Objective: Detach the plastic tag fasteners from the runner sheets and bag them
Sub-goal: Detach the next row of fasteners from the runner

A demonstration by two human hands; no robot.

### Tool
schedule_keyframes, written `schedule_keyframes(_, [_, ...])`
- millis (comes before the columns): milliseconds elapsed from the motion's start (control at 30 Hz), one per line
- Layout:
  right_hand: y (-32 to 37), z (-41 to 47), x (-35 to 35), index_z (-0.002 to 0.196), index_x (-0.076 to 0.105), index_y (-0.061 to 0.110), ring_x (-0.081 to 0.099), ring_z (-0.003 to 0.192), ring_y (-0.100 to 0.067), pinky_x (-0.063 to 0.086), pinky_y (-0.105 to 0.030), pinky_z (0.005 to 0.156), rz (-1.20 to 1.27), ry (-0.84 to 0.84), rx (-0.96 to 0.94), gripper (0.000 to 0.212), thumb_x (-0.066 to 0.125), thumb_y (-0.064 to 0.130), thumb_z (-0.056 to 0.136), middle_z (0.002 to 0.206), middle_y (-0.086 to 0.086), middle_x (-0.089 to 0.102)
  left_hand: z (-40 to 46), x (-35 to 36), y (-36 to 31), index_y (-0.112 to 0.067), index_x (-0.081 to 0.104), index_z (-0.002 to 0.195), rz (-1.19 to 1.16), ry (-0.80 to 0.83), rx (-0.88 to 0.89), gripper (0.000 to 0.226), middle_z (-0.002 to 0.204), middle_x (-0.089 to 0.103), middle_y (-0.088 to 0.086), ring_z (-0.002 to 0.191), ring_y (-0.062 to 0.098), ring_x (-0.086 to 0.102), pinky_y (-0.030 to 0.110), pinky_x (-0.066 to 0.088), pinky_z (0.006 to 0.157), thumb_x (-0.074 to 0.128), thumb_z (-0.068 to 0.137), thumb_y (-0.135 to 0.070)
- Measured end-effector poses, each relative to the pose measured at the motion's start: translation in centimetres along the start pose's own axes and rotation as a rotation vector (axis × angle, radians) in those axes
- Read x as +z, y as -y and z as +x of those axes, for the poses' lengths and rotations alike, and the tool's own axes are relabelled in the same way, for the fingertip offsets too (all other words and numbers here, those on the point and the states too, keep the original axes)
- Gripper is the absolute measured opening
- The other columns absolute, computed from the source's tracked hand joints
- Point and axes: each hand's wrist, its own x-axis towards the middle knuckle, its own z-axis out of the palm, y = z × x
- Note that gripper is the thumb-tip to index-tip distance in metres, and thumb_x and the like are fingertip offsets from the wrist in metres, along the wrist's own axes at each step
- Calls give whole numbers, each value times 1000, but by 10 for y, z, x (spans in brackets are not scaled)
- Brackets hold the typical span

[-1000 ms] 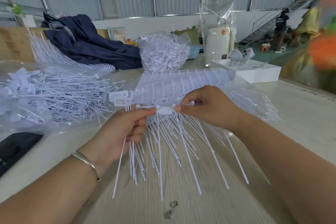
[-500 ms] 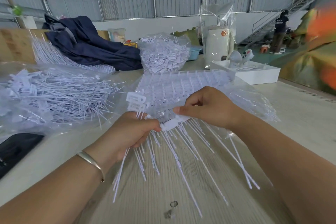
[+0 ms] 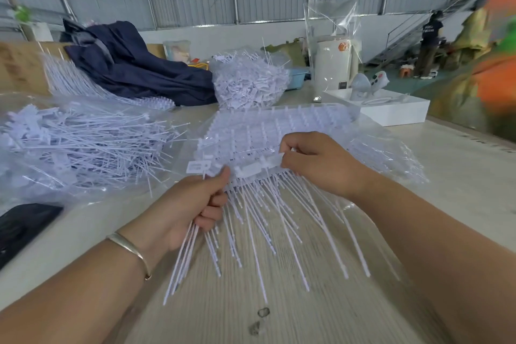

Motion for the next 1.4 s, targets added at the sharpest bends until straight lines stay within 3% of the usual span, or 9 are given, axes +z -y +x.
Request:
schedule_keyframes(200, [2,1,10,70,55,11,50,64,-19,39,-32,66,81,134,41,19,57,10,90,64,-4,59,-2,0,-1,-12,67,73,-86,37,-50,56,56,33,-4,37,5,20,12,14,31,46,91,-61])
schedule_keyframes(300, [0,0,11,78,58,5,50,63,-19,41,-32,67,54,164,40,17,58,13,93,65,-5,61,-5,0,-6,-21,56,61,-150,35,13,45,57,28,-7,39,5,17,14,10,33,63,79,-61])
schedule_keyframes(400, [-3,0,13,81,61,6,51,61,-19,40,-31,64,21,175,24,18,60,18,94,62,-3,61,-8,0,-7,-24,59,51,-7,19,125,32,54,29,-9,39,6,19,15,14,33,81,66,-42])
schedule_keyframes(567, [-4,1,8,81,62,2,48,55,-10,37,-25,59,-19,135,-2,29,67,29,90,60,-1,57,-7,-2,-6,-23,57,43,-28,15,160,32,52,27,-9,39,6,19,16,15,32,82,63,-22])
schedule_keyframes(700, [-4,2,1,68,60,7,42,51,-4,33,-22,58,-16,101,39,40,73,42,82,53,11,46,-7,-4,-7,-24,57,49,-161,146,144,29,52,24,-9,37,4,17,15,14,30,78,67,-19])
schedule_keyframes(967, [10,-3,11,67,55,6,31,64,-19,24,-31,64,292,171,-22,52,78,53,68,65,-5,37,-14,5,-7,-19,61,63,-379,502,133,41,56,24,-9,33,-1,21,11,17,29,98,45,-23])
schedule_keyframes(1067, [13,-4,18,67,56,9,30,58,-13,23,-28,61,394,256,-24,38,73,43,73,57,2,36,-16,10,-7,-20,68,67,-347,579,146,34,55,20,-9,38,2,14,11,17,31,96,50,-28])
schedule_keyframes(1200, [18,-3,19,71,57,-3,35,53,-9,31,-18,58,452,200,-44,64,68,59,65,54,4,41,-15,12,-5,-21,64,65,-324,596,161,33,51,29,-11,36,0,21,13,15,33,95,53,-29])
schedule_keyframes(1400, [14,0,3,73,56,-3,35,58,-13,31,-18,55,418,50,-33,57,70,52,70,66,-12,43,-6,1,-11,-14,53,65,-462,435,101,23,65,44,-2,45,5,32,14,16,35,68,80,-23])
